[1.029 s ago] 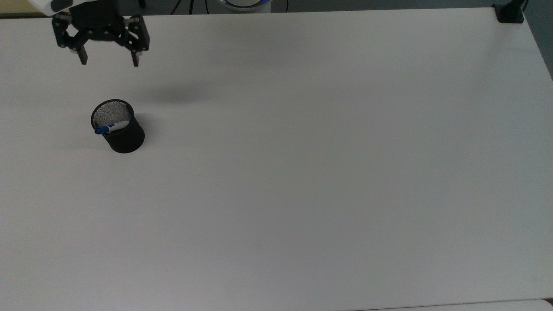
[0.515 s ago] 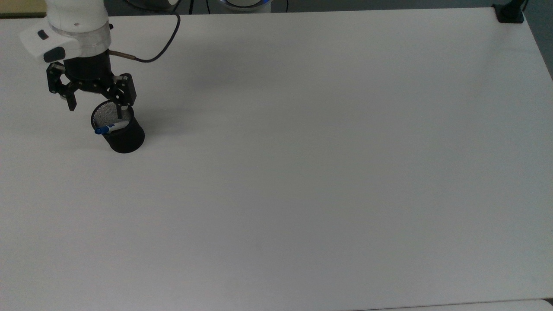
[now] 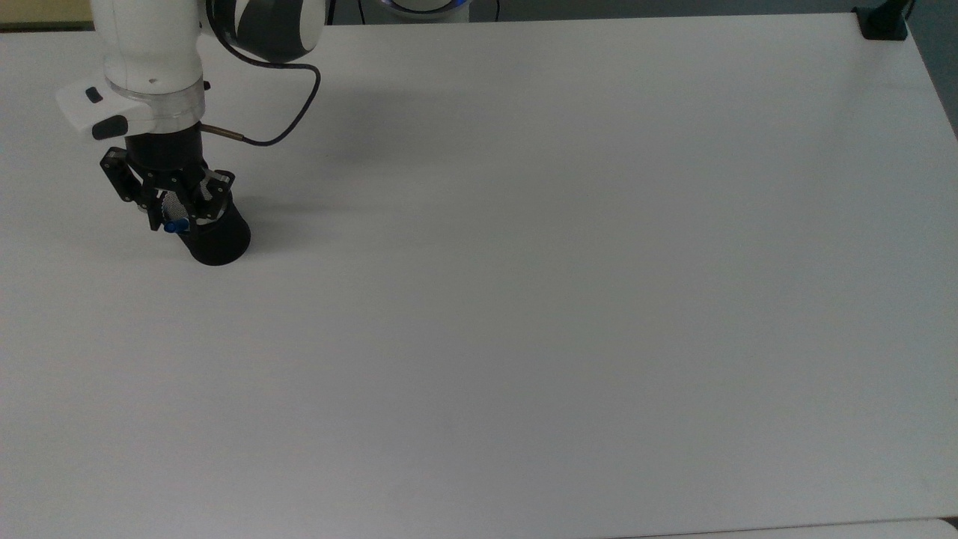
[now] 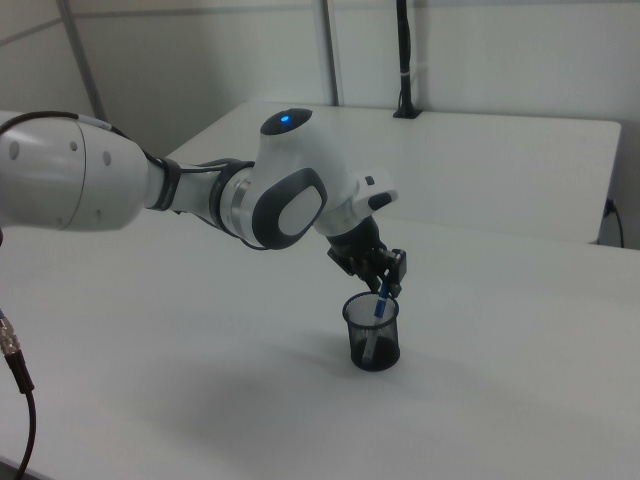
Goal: Remove the marker
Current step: 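Lift the marker straight up out of the pen cup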
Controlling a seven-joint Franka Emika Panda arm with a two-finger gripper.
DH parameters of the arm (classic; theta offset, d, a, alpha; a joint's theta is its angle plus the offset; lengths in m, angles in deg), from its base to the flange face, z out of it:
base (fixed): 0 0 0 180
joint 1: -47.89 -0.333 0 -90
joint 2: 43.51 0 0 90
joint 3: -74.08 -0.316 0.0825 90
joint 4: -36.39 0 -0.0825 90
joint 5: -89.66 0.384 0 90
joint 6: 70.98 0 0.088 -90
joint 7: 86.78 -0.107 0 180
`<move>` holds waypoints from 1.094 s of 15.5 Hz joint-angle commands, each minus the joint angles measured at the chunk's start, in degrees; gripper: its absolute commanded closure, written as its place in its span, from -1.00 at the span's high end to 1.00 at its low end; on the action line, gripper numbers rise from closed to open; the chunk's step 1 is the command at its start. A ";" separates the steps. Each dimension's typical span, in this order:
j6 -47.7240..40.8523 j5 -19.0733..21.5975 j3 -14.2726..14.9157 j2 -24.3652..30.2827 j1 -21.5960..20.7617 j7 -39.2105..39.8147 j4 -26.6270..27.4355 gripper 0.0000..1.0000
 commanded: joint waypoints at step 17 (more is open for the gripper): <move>-29.56 3.83 -5.82 13.75 -1.46 -0.93 -10.14 -1.00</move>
